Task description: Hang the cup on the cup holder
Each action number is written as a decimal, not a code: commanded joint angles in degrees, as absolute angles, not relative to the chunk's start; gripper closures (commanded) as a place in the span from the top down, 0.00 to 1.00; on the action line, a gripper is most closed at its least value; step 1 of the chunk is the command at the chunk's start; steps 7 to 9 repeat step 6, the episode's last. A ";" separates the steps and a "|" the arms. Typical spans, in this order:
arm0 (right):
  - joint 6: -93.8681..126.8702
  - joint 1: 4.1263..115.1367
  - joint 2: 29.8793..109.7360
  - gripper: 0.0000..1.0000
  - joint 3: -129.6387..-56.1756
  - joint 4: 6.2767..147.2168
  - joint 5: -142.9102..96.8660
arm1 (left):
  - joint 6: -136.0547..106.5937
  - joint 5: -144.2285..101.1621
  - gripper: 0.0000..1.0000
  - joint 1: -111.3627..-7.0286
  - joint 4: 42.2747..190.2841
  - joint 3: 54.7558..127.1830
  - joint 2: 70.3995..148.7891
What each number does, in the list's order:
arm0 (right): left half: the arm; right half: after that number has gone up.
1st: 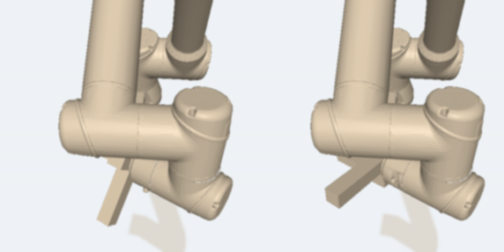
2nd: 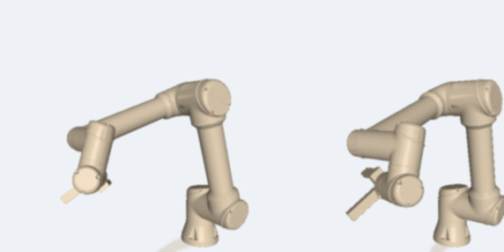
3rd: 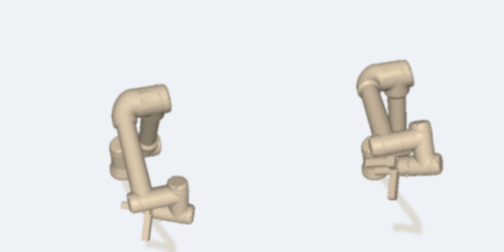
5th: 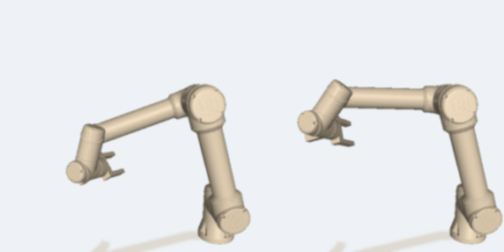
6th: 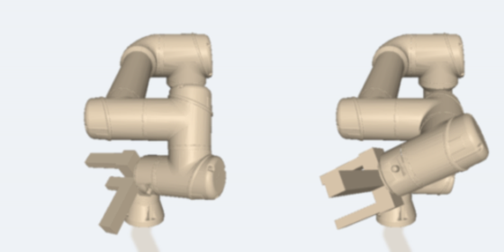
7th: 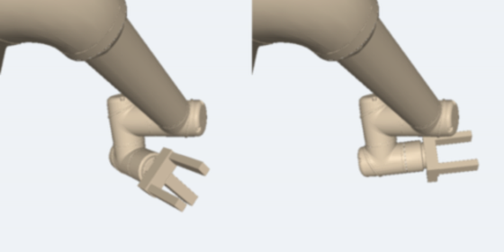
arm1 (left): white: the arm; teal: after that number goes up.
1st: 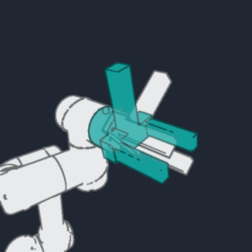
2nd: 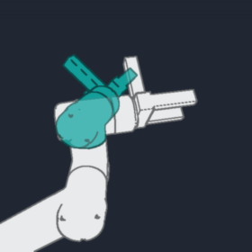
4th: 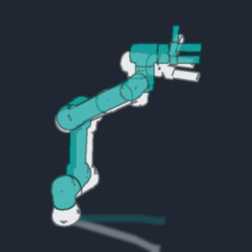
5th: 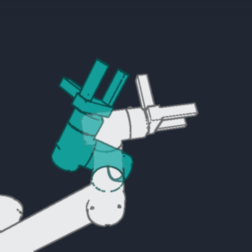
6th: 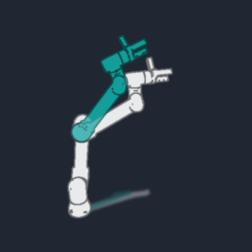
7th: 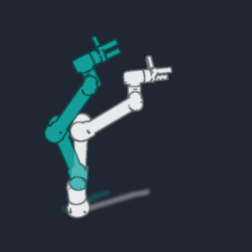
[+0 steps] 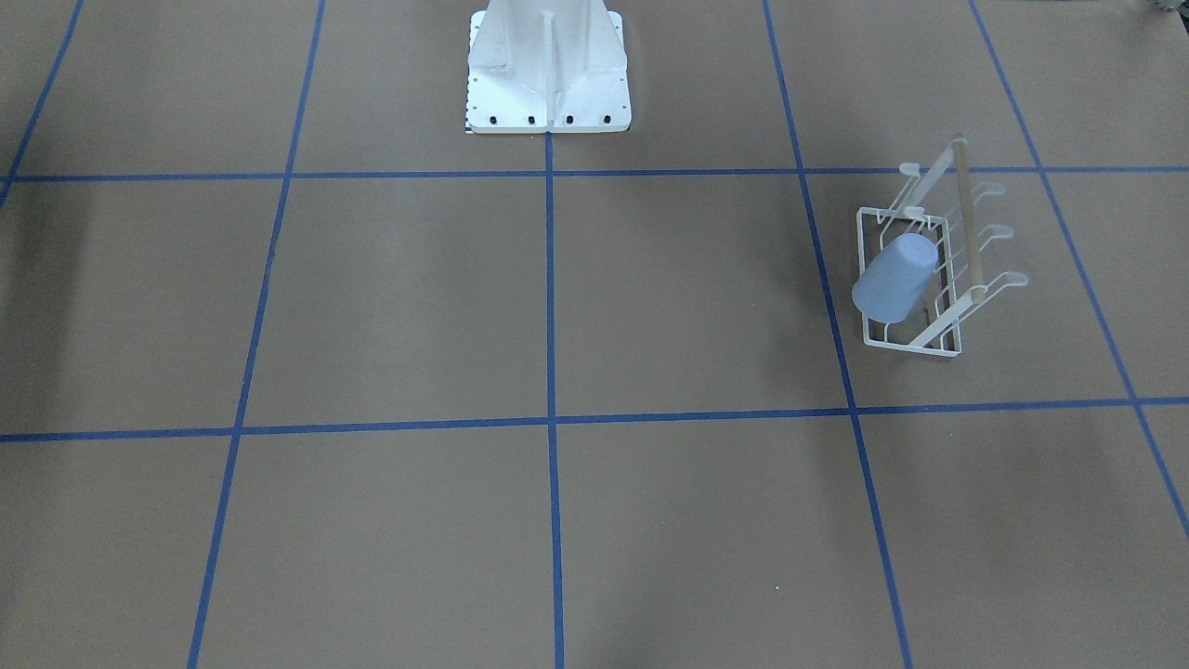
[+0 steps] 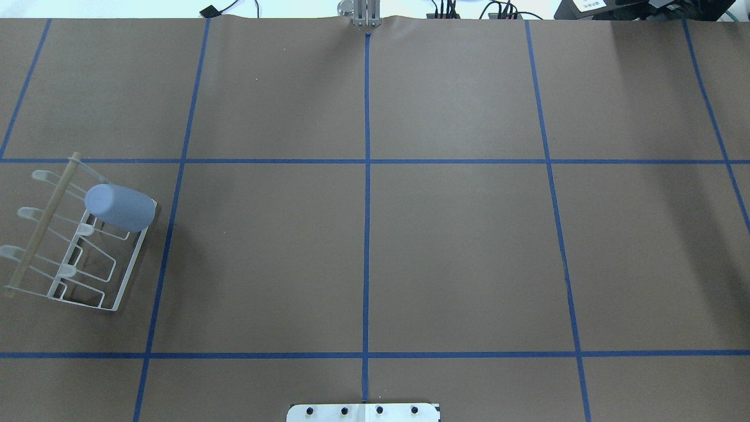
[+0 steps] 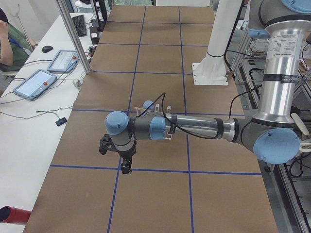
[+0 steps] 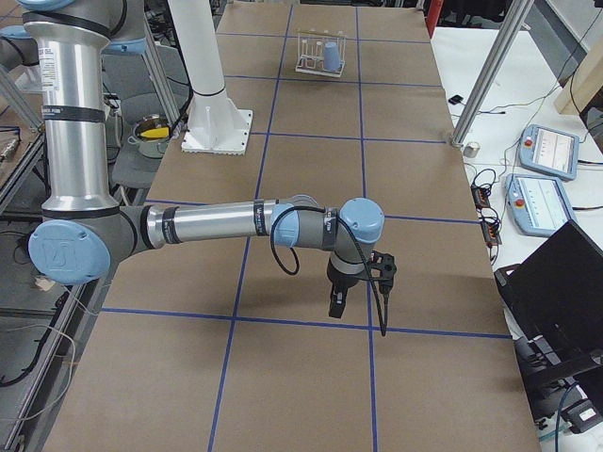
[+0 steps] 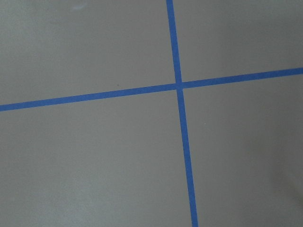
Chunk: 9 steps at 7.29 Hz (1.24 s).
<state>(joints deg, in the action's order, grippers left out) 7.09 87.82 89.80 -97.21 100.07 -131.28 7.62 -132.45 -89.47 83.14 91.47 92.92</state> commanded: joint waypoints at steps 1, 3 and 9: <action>7.12 87.80 89.56 1.00 -97.21 100.11 -131.31 | 7.56 -132.45 0.99 -89.47 83.14 91.32 92.99; 7.12 87.89 89.38 1.00 -97.12 100.11 -131.31 | 7.82 -132.45 0.99 -89.47 83.14 91.41 93.08; 7.12 87.89 89.38 1.00 -97.12 100.02 -131.22 | 8.08 -132.45 0.99 -89.47 83.14 91.23 93.34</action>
